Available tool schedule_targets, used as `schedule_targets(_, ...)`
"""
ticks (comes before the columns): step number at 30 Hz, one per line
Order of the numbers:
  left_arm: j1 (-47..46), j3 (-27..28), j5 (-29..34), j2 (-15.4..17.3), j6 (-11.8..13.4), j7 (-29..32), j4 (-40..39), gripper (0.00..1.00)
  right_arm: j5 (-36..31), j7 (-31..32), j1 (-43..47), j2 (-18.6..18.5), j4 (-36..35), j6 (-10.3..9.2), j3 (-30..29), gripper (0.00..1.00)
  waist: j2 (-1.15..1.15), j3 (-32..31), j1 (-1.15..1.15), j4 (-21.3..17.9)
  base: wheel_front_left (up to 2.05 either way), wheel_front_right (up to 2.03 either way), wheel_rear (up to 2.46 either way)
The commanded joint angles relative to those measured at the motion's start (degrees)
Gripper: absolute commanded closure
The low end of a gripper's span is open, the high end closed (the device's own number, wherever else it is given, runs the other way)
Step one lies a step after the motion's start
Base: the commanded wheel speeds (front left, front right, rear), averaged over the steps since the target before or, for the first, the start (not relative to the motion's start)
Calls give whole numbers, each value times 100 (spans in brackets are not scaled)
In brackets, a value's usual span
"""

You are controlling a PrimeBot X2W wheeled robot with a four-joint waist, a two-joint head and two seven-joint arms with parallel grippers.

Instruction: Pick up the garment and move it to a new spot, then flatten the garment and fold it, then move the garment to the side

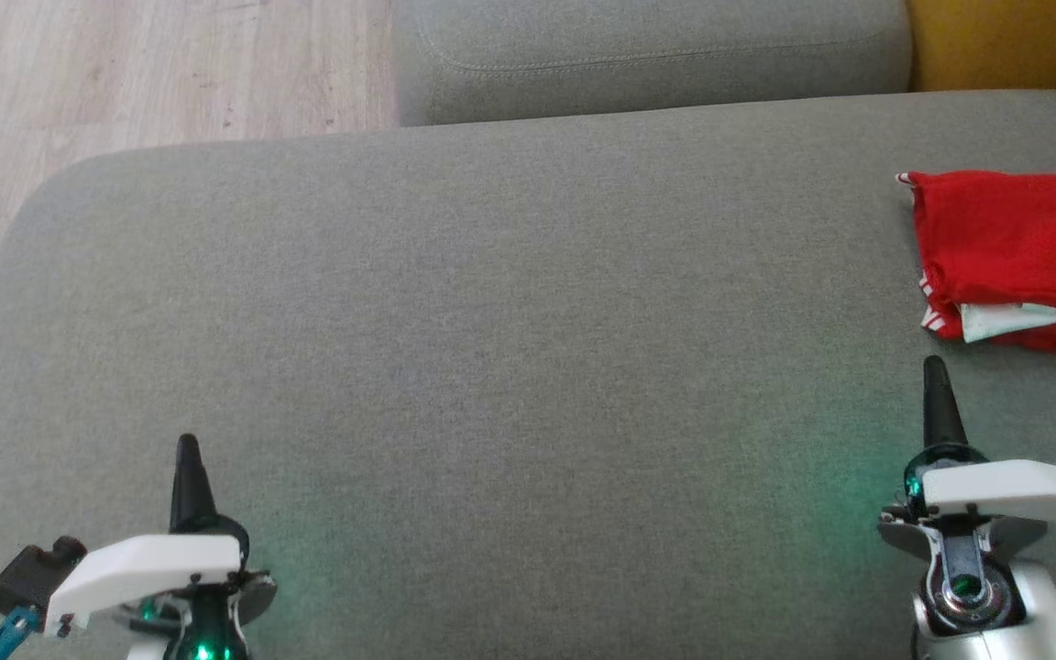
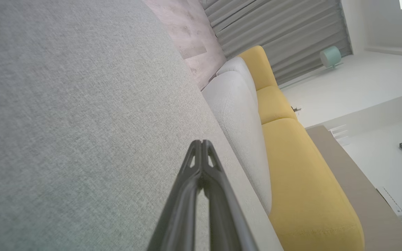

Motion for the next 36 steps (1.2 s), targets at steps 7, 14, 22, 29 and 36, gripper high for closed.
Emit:
schedule_targets(7,-194,256,-442,32,-104,136,-233,100,512,138,-50,-85,-291,28,1,100,0,-36,0,17,0,0,0)
schedule_targets(14,-192,324,-831,35,-147,254,-250,100,943,255,-18,-86,-352,30,-65,100,0,-72,0,33,0,0,0)
schedule_targets(22,-189,401,-1274,38,-195,388,-269,100,1432,390,19,-86,-421,33,-141,100,0,-114,0,52,0,0,0)
schedule_targets(29,-187,469,-1663,41,-238,506,-286,100,1862,508,51,-86,-482,35,-208,100,0,-150,0,68,0,0,0)
schedule_targets(36,-184,537,-2053,43,-281,624,-303,100,2291,627,83,-85,-542,37,-276,100,0,-187,0,85,0,0,0)
